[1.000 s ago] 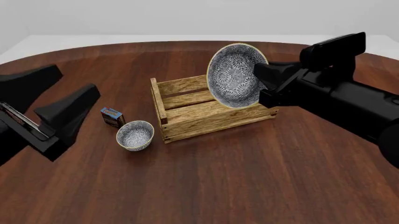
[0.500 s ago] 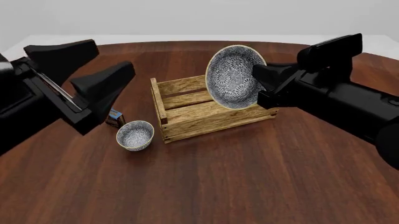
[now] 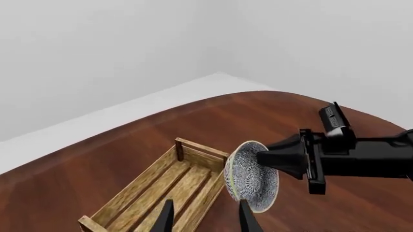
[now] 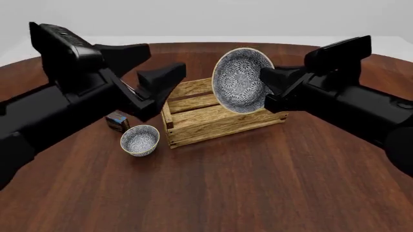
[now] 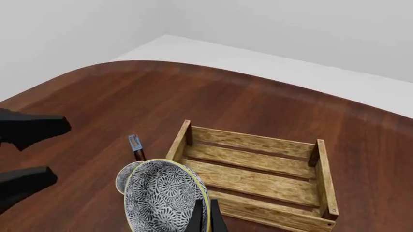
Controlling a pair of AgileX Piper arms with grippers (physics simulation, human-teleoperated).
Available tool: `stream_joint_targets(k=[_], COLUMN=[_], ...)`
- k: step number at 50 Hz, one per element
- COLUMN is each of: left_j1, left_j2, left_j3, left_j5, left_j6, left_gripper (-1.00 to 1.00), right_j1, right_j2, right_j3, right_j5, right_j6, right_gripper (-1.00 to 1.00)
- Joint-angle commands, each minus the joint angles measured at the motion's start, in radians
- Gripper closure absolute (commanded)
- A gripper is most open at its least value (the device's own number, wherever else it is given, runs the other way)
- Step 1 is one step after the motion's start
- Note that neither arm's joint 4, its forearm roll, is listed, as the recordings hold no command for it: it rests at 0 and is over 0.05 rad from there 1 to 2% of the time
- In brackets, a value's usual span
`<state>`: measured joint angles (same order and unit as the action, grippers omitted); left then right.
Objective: Stack the right bowl on the left bowl and place them in the tray.
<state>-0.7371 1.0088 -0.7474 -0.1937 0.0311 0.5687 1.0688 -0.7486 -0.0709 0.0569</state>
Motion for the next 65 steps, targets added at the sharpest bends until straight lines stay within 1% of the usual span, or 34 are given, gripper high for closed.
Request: stream_joint_targets(k=[1, 8, 15, 17, 30, 44, 65], left_j1=[-0.022, -0.040, -0.047, -0.041, -0.030, -0.036, -0.034], left_j2=[0.100, 0.157, 0.184, 0.190, 0.275, 0.356, 0.436], left_j3=[-0.037, -0.056, -0.067, -0.068, -0.085, -0.118, -0.136], left_j5=[-0.024, -0.041, -0.049, -0.056, -0.091, -0.106, -0.135], left_j6=[-0.015, -0.011, -0.016, -0.010, -0.028, -0.038, -0.058], left_gripper=[-1.00, -1.00, -1.00, -1.00, -1.00, -1.00, -1.00], right_j1=[-0.001, 0.006, 0.004, 0.005, 0.012, 0.012, 0.009], right_j2=[0.006, 0.008, 0.014, 0.018, 0.017, 0.023, 0.027], right_j3=[-0.007, -0.007, -0.008, -0.008, -0.009, -0.008, -0.007], right_j5=[-0.005, -0.004, -0.006, -0.008, -0.005, -0.009, -0.011], right_j6=[0.003, 0.006, 0.006, 0.005, 0.005, 0.006, 0.003], right_gripper=[1.00, 1.00, 1.00, 1.00, 1.00, 1.00, 1.00])
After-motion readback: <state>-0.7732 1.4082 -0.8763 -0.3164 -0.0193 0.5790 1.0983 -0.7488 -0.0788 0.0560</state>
